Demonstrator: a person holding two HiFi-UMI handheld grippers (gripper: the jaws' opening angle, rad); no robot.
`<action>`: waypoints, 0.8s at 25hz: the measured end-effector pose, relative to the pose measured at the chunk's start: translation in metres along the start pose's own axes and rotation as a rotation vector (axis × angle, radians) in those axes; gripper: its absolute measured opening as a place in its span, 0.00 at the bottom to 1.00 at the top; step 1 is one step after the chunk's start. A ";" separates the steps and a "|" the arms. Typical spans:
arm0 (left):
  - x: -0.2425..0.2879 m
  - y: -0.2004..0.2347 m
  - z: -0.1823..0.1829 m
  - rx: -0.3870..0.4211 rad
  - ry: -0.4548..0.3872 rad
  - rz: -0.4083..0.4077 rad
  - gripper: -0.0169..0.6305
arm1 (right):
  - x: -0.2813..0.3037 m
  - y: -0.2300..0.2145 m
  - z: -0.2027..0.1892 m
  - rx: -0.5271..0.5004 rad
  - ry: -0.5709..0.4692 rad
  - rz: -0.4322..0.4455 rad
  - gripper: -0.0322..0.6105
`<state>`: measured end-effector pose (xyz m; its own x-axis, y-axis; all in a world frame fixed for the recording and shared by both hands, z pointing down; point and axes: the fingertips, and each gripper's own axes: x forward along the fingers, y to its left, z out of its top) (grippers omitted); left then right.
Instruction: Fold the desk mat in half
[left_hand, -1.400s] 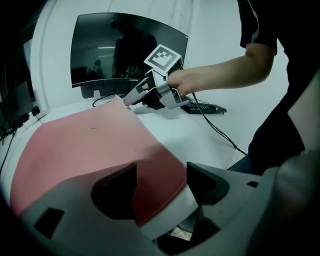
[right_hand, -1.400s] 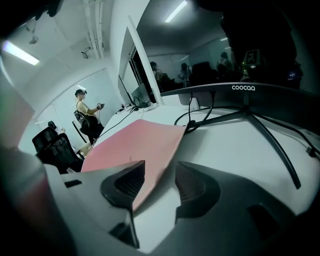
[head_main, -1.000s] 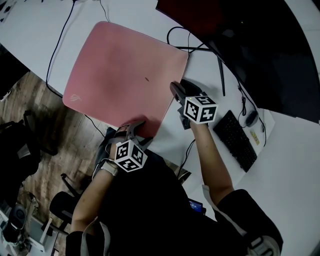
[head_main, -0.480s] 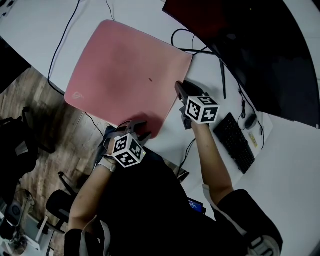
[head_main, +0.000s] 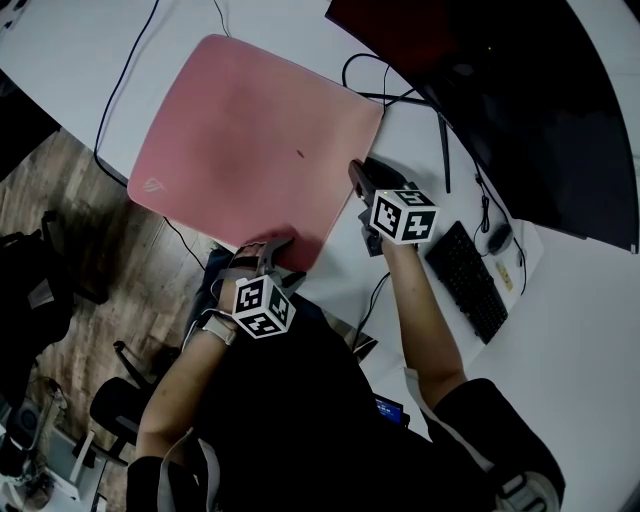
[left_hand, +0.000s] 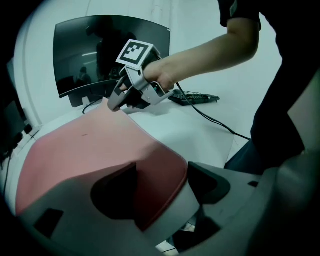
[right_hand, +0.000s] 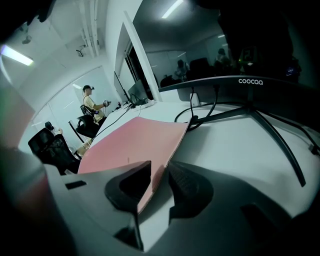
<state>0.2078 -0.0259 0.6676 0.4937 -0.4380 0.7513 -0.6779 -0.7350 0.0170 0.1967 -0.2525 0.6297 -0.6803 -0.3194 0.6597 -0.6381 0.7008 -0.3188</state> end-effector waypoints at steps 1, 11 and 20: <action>0.000 0.000 0.000 0.002 -0.002 0.008 0.53 | -0.001 0.000 0.000 -0.001 -0.001 0.000 0.21; -0.003 0.017 -0.001 -0.010 -0.017 0.049 0.32 | -0.006 -0.001 -0.003 -0.005 -0.008 -0.013 0.20; -0.014 0.020 0.007 -0.042 -0.039 0.061 0.26 | -0.010 0.007 0.008 0.027 -0.030 0.036 0.10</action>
<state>0.1909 -0.0383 0.6534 0.4709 -0.5017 0.7256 -0.7294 -0.6840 0.0004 0.1963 -0.2499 0.6150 -0.7134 -0.3134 0.6268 -0.6223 0.6947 -0.3609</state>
